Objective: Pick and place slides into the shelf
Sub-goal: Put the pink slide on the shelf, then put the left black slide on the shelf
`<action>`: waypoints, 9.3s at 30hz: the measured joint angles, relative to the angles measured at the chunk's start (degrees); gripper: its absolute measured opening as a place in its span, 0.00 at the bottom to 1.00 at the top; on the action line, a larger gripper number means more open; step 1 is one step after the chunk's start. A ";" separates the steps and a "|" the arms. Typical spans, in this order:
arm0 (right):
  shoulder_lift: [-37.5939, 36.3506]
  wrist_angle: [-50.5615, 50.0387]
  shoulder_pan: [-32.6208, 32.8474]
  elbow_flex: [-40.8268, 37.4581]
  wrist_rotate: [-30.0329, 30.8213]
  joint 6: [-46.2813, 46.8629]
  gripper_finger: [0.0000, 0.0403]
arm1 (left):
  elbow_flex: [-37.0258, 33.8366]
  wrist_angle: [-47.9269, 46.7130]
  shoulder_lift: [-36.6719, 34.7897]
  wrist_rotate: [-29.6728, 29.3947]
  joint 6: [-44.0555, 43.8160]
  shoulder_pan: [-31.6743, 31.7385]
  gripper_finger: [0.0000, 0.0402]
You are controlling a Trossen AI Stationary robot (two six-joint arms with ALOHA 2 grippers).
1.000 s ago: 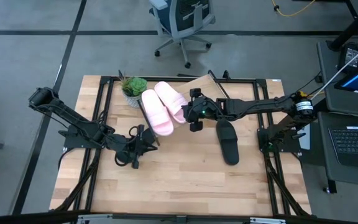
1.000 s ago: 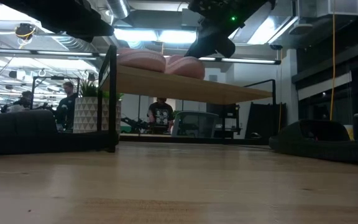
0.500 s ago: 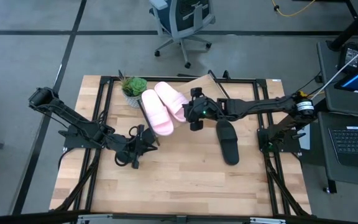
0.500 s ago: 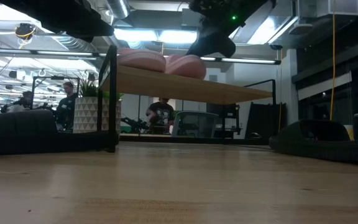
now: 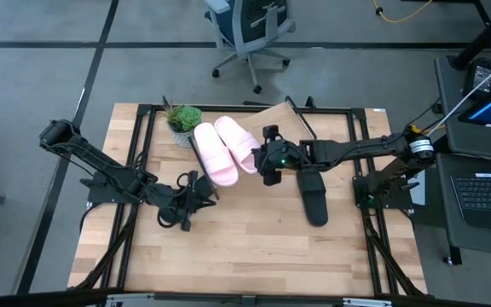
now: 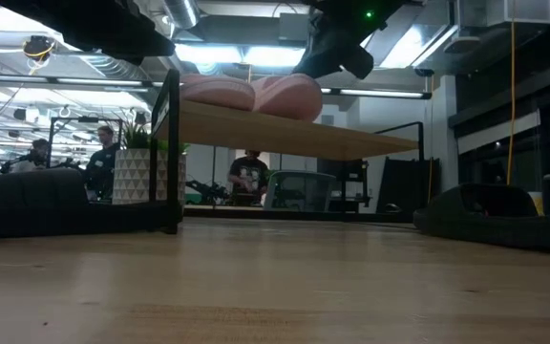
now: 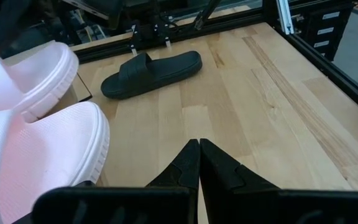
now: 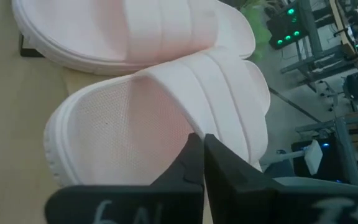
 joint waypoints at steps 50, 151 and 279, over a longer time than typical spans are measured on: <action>-2.97 -0.51 -0.06 0.02 -8.52 -0.17 0.47 | 0.00 0.07 0.00 -0.52 -0.07 0.00 0.01; -30.73 35.36 26.29 -49.68 1.57 31.54 0.48 | 4.57 -10.55 7.15 -26.13 -66.80 -24.89 0.00; -30.71 35.80 18.65 -49.66 1.51 27.10 0.48 | 4.59 -51.62 12.33 -9.85 -127.69 -21.97 0.36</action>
